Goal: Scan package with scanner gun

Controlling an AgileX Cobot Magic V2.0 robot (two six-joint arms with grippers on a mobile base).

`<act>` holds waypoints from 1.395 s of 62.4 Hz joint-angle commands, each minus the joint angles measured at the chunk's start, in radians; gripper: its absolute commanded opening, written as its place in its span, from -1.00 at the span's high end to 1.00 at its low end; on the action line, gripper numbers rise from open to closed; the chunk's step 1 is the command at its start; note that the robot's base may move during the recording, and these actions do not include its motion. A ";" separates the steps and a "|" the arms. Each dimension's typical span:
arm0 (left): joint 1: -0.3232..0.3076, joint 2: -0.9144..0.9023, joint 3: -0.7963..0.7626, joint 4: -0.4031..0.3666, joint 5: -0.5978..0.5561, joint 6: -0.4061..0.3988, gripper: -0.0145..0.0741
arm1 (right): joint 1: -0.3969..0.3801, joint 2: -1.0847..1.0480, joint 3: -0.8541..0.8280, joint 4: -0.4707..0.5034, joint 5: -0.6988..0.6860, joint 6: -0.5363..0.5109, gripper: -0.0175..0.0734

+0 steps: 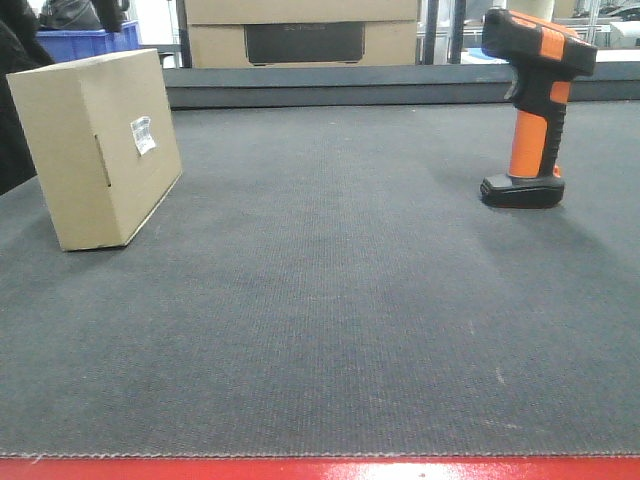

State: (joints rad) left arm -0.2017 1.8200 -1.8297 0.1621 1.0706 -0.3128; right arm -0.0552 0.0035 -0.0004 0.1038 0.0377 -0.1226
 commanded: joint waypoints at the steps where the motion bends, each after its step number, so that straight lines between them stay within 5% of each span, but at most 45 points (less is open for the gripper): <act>1: -0.003 0.015 -0.009 -0.025 0.015 -0.009 -0.36 | -0.003 -0.004 0.000 -0.008 -0.017 -0.002 0.98; 31: -0.001 0.116 -0.009 -0.059 0.072 -0.009 -0.27 | -0.003 -0.004 0.000 -0.008 -0.017 -0.002 0.98; 36: -0.001 0.116 -0.009 -0.055 0.072 -0.009 -0.06 | -0.003 -0.004 0.000 -0.008 -0.017 -0.002 0.98; 49: -0.001 0.116 -0.009 -0.045 0.065 -0.013 0.92 | -0.003 -0.004 0.000 -0.008 -0.017 -0.002 0.98; 61: -0.005 0.107 -0.075 -0.100 0.114 -0.013 0.92 | -0.003 -0.004 0.000 -0.008 -0.017 -0.002 0.98; 77: -0.050 0.074 -0.110 -0.350 0.063 -0.021 0.92 | -0.003 -0.004 0.000 -0.008 -0.017 -0.002 0.98; 87: -0.103 0.074 -0.081 -0.357 -0.003 -0.085 0.92 | -0.003 -0.004 0.000 -0.008 -0.017 -0.002 0.98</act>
State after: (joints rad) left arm -0.2802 1.9103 -1.9203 -0.1749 1.1152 -0.3622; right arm -0.0552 0.0035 -0.0004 0.1038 0.0377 -0.1226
